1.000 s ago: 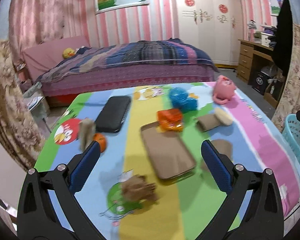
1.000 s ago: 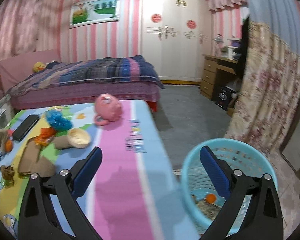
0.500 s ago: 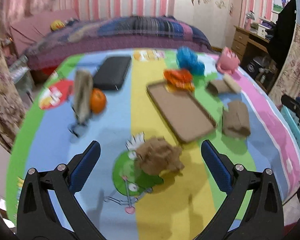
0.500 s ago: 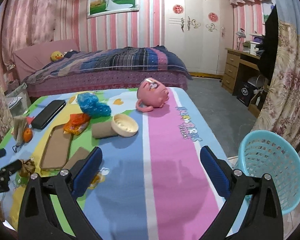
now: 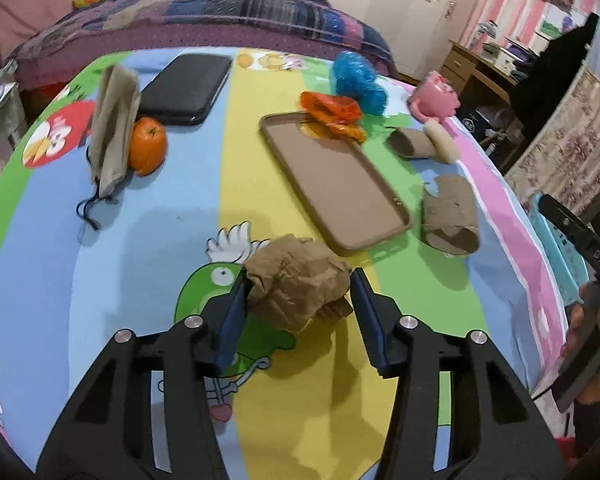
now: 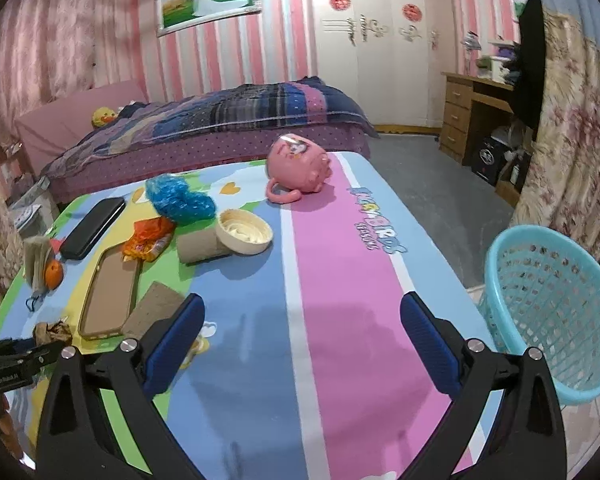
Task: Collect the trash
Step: 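Grasp the second crumpled brown paper ball with the left gripper, then grasp the brown cardboard sleeve with the right gripper while left holds the paper ball, then carry the paper ball and cardboard sleeve over the blue basket with both grippers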
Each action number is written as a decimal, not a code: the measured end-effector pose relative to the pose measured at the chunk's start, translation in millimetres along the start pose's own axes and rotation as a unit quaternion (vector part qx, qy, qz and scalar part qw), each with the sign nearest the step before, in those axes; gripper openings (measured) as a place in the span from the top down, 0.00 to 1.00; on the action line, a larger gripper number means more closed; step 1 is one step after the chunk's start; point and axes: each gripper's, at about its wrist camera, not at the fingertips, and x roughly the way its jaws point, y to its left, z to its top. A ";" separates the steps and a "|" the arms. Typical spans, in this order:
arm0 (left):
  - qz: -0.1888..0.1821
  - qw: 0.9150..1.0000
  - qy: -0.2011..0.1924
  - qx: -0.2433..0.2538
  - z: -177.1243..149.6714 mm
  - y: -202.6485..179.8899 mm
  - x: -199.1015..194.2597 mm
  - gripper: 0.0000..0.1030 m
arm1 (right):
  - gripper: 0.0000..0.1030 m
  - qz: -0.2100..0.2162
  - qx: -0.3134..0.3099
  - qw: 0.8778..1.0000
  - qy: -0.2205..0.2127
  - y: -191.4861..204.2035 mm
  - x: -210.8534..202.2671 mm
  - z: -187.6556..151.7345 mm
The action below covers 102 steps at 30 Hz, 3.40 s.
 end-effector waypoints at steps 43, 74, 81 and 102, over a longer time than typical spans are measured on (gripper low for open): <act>0.111 0.989 -0.096 -0.031 30.1 15.3 -25.8 0.52 | 0.42 0.114 -0.071 0.986 0.099 92.4 56.4 -10.2; 0.111 0.987 -0.117 -0.017 30.8 -14.9 -34.1 0.52 | 0.45 0.057 -0.078 0.995 0.028 29.8 16.5 9.4; 0.114 0.986 -0.120 -0.008 30.8 -21.3 -34.0 0.52 | 0.45 0.056 -0.066 0.996 0.021 19.2 9.7 11.7; 0.113 0.985 -0.128 0.013 29.5 -59.8 -33.4 0.52 | 0.45 0.042 -0.064 0.997 -0.007 -12.8 -9.1 18.9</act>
